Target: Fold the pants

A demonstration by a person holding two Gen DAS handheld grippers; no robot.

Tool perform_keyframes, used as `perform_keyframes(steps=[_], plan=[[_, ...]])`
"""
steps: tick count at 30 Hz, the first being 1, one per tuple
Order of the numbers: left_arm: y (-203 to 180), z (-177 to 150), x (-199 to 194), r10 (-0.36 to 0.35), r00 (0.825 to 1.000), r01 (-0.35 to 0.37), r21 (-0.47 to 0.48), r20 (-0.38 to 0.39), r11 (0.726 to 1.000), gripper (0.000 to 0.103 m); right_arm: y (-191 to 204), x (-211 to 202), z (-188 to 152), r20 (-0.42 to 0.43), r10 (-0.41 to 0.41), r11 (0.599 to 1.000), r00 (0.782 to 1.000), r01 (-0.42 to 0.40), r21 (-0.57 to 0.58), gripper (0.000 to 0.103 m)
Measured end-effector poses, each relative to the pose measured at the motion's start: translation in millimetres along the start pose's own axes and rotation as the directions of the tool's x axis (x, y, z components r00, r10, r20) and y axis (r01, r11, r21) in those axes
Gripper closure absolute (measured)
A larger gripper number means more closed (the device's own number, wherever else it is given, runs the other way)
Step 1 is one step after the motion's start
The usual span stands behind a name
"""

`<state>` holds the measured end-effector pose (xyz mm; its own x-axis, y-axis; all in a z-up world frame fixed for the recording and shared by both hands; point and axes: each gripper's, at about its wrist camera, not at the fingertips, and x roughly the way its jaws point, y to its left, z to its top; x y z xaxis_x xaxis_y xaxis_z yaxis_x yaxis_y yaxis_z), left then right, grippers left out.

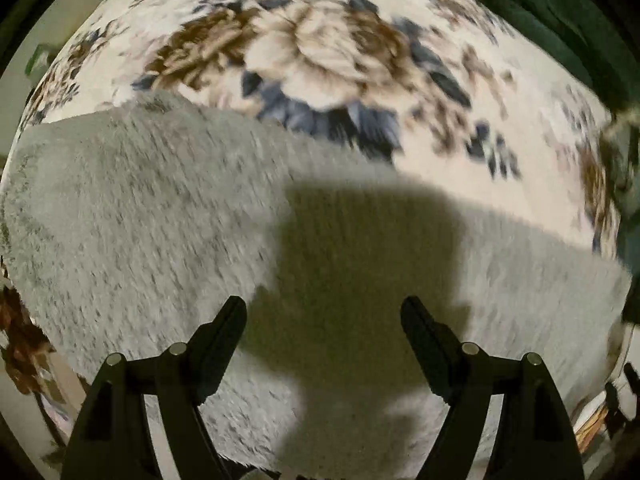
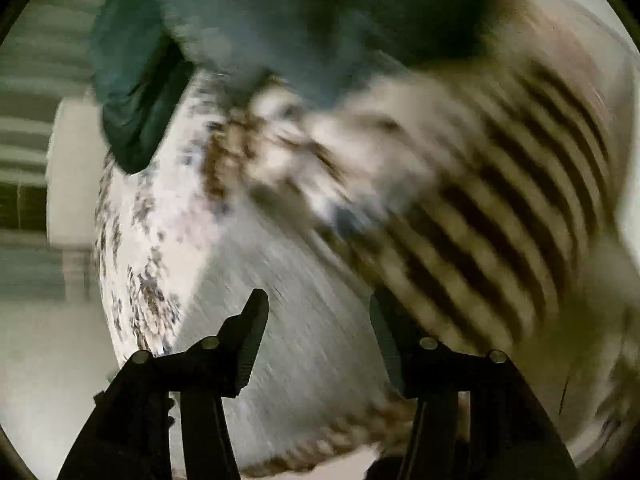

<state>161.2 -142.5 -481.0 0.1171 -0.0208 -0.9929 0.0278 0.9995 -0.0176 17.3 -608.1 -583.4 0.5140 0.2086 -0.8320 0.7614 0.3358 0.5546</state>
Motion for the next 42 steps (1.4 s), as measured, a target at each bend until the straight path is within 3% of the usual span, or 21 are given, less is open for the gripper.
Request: perform_keyframes(steps=[4, 7, 9, 10, 12, 14, 16, 18, 19, 22, 24, 26, 27, 29, 30, 32, 39, 40, 41, 42], plan=[[-4.8, -23.7, 23.1, 0.054, 0.997, -0.053, 0.022, -0.05, 0.998, 0.024, -24.3, 12.9, -40.3, 0.038, 0.088, 0.988, 0.995, -0.092, 0.122, 0.048], [-3.6, -30.7, 31.8, 0.07, 0.996, -0.068, 0.032, -0.061, 0.997, 0.024, -19.1, 28.4, -46.3, 0.086, 0.142, 0.978, 0.986, -0.153, 0.141, 0.049], [-5.9, -32.6, 31.9, 0.078, 0.995, -0.076, 0.045, -0.056, 0.996, 0.023, -12.5, 37.7, -43.8, 0.111, 0.1, 0.987, 0.989, -0.112, 0.113, 0.081], [-6.5, -33.3, 31.0, 0.081, 0.995, -0.078, 0.048, -0.056, 0.996, 0.023, -5.4, 39.0, -45.1, 0.129, 0.017, 0.996, 0.991, -0.027, 0.079, 0.099], [-16.3, -32.5, 33.7, 0.082, 0.995, -0.079, 0.052, -0.057, 0.996, 0.023, 3.0, 26.5, -48.7, 0.183, -0.058, 0.998, 0.981, 0.05, 0.049, 0.099], [-22.5, -27.1, 37.9, 0.076, 0.995, -0.073, 0.046, -0.059, 0.996, 0.023, 1.7, 10.3, -55.2, 0.217, -0.086, 0.995, 0.973, 0.074, 0.063, 0.099], [-18.6, -19.8, 41.6, 0.072, 0.995, -0.069, 0.045, -0.065, 0.997, 0.022, -7.0, 8.4, -58.1, 0.187, -0.067, 0.995, 0.98, 0.052, 0.082, 0.099], [-19.0, -12.9, 44.7, 0.071, 0.995, -0.068, 0.049, -0.07, 0.997, 0.02, -20.7, 16.1, -55.0, 0.098, -0.016, 0.991, 0.995, 0.003, 0.134, 0.095], [-20.2, -9.3, 50.5, 0.069, 0.995, -0.065, 0.05, -0.074, 0.997, 0.019, -28.5, 20.3, -56.2, 0.06, 0.013, 0.984, 0.998, -0.023, 0.174, 0.085], [-18.8, 1.8, 60.0, 0.051, 0.995, -0.048, 0.041, -0.084, 0.998, 0.013, -44.9, 19.0, -64.3, 0.084, 0.061, 0.976, 0.995, -0.078, 0.205, 0.055], [-19.0, 6.6, 65.4, 0.037, 0.995, -0.034, 0.039, -0.09, 0.999, 0.008, -51.6, 29.3, -67.8, 0.079, 0.122, 0.969, 0.989, -0.136, 0.207, 0.051], [-15.1, 8.6, 73.5, 0.008, 0.995, -0.005, 0.031, -0.097, 0.999, 0.0, -59.3, 49.3, -70.6, 0.061, 0.2, 0.951, 0.978, -0.209, 0.228, 0.05], [-12.9, 9.6, 77.5, -0.005, 0.995, 0.008, 0.028, -0.1, 1.0, 0.0, -62.9, 61.0, -72.1, 0.059, 0.29, 0.922, 0.955, -0.295, 0.251, 0.05], [-12.1, 12.6, 81.6, -0.017, 0.994, 0.02, 0.026, -0.108, 0.999, 0.0, -62.7, 71.7, -72.1, 0.097, 0.362, 0.889, 0.927, -0.375, 0.264, 0.05], [-11.5, 13.9, 83.0, -0.018, 0.993, 0.022, 0.028, -0.114, 0.999, 0.0, -60.6, 75.3, -72.2, 0.127, 0.412, 0.868, 0.902, -0.431, 0.245, 0.05], [-11.7, 18.0, 85.2, -0.015, 0.992, 0.019, 0.033, -0.123, 0.999, 0.0, -55.9, 84.8, -69.6, 0.145, 0.412, 0.869, 0.899, -0.436, 0.233, 0.05], [-21.7, 25.1, 93.2, -0.002, 0.994, 0.006, 0.032, -0.11, 0.999, 0.0, -37.8, 111.5, -54.5, 0.204, 0.472, 0.835, 0.858, -0.509, 0.21, 0.05], [-13.6, 22.4, 102.4, -0.003, 0.994, 0.006, 0.033, -0.112, 0.999, 0.0, -34.1, 114.2, -51.8, 0.207, 0.462, 0.84, 0.862, -0.501, 0.21, 0.053], [-14.0, 21.8, 101.6, -0.007, 0.993, 0.011, 0.029, -0.114, 1.0, 0.0, -27.3, 114.0, -49.9, 0.208, 0.441, 0.856, 0.873, -0.479, 0.194, 0.074], [-15.6, 21.4, 99.9, -0.013, 0.993, 0.016, 0.027, -0.115, 1.0, 0.0, -23.3, 108.5, -47.4, 0.203, 0.421, 0.872, 0.884, -0.456, 0.176, 0.086]])
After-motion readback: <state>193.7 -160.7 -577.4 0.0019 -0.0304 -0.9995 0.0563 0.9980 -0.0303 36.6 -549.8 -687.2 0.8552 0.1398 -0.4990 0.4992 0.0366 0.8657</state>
